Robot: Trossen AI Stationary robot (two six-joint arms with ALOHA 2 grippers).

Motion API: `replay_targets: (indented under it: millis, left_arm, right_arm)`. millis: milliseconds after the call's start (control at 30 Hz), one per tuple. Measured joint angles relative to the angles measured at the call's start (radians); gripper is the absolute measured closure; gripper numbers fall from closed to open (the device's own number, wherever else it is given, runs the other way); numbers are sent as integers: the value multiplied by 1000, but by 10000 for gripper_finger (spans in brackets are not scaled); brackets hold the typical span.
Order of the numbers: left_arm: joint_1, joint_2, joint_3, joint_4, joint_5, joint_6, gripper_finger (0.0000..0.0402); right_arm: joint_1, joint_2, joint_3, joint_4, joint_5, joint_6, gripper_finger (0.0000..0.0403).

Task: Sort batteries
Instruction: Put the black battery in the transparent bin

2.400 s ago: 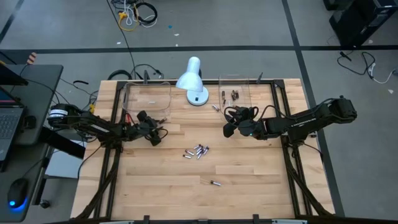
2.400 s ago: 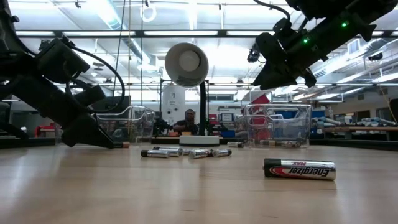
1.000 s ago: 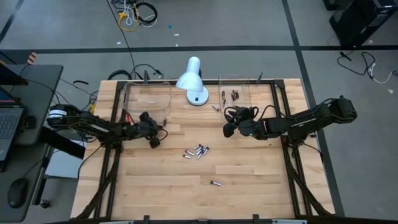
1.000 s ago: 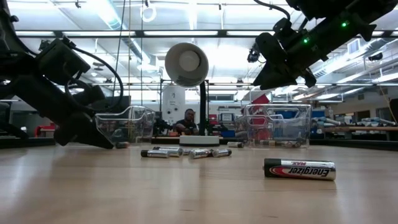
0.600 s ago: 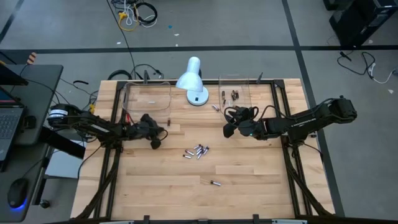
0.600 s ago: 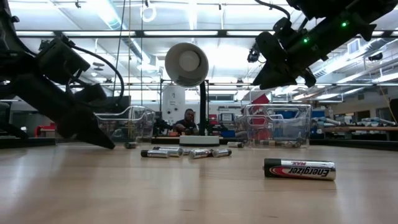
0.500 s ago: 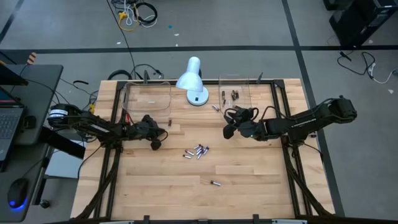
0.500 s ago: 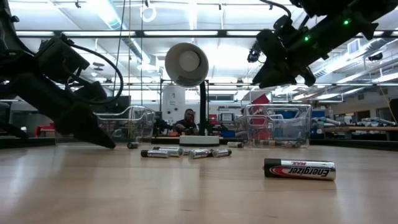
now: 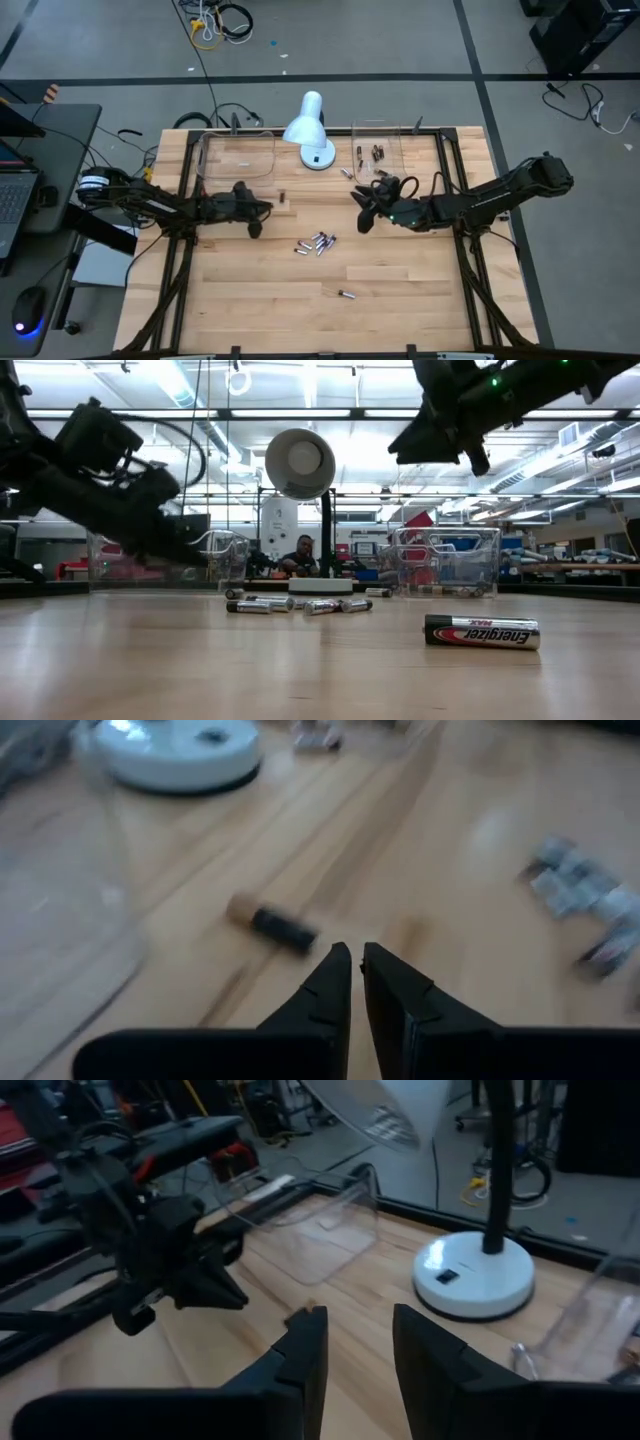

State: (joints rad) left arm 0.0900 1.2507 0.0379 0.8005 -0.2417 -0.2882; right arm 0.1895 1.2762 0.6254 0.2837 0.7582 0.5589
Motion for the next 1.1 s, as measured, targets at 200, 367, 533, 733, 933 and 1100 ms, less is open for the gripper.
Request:
replay_targets:
  millis: [200, 367, 533, 733, 933, 1100]
  left_arm:
    - [-50, 0, 47, 6, 14, -87, 369]
    - [-119, 0, 75, -16, -118, -133, 369]
    - [-193, 0, 100, -39, -159, -135, 369]
    - [-291, 0, 130, -37, -267, -103, 369]
    - [-356, 0, 138, -35, -333, -62, 369]
    - [-381, 0, 138, -34, -371, -51, 369]
  right_arm:
    - [13, 0, 31, 0, 0, -46, 314]
    - [24, 0, 35, -1, 0, -58, 317]
    - [45, 0, 35, -1, 0, -65, 317]
    - [64, 0, 40, 17, 0, -69, 317]
    - [87, 37, 131, 16, 0, -152, 317]
    - [89, 145, 281, -69, 2, -169, 317]
